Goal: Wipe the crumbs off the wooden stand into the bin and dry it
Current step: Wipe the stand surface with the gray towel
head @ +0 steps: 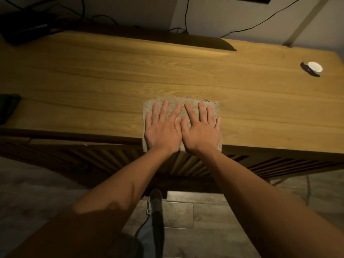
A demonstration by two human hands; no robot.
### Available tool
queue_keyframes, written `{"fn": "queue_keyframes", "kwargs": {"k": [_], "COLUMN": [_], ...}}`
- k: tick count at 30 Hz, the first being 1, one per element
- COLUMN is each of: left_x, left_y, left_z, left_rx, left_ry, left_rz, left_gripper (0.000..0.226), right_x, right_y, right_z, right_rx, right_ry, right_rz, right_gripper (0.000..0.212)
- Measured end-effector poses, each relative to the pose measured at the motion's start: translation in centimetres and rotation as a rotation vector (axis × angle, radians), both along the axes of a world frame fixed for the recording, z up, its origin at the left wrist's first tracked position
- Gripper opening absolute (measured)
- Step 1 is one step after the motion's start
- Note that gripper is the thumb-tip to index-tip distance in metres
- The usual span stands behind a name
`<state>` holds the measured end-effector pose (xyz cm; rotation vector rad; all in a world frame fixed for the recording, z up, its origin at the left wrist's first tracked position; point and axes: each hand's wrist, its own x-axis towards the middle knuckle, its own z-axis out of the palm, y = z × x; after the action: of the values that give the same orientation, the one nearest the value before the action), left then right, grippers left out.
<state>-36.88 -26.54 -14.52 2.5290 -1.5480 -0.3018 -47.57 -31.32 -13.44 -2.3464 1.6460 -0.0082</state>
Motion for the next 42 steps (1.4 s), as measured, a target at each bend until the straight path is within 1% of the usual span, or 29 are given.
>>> {"fn": "queue_keyframes", "kwargs": {"k": [4,9,21,25,28,30,33,37,42], "left_x": [1.2,2.8,8.4,10.4,11.5,11.7,11.6,11.1,8.5], "left_y": [-3.5,-9.2,-26.4,-32.2,-35.5,-36.5,-36.3,-35.6,-32.5], "left_z": [0.1,-0.4,0.0,0.1,0.5,0.6,0.6,0.8,0.8], "left_rx": [-0.004,-0.059,-0.099,-0.128,-0.079,-0.054,-0.039,-0.063,-0.115], "left_ry": [0.009,-0.011,-0.028,-0.096,-0.17,-0.162,-0.166,-0.166,-0.111], "left_rz": [0.0,-0.003,0.003,0.012,0.028,0.052,0.036,0.016,-0.021], "left_gripper": [0.052,0.052,0.051,0.05,0.046,0.049,0.049,0.05,0.05], "right_x": [1.2,3.0,8.9,11.1,12.3,12.7,12.6,11.7,8.7], "right_y": [-3.2,-9.2,-26.9,-32.4,-35.4,-36.5,-36.4,-35.1,-31.9], "right_z": [-0.4,-1.2,-1.1,-0.7,-0.1,0.1,0.3,0.7,0.3], "right_rx": [-0.013,-0.043,-0.081,-0.144,-0.149,-0.123,-0.116,-0.183,-0.185], "right_ry": [-0.002,-0.016,0.001,0.033,0.079,0.082,0.08,0.093,-0.001], "right_rz": [-0.024,-0.041,-0.017,-0.018,-0.033,-0.039,-0.023,0.104,0.024], "right_gripper": [0.058,0.058,0.057,0.056,0.059,0.061,0.06,0.046,0.052]}}
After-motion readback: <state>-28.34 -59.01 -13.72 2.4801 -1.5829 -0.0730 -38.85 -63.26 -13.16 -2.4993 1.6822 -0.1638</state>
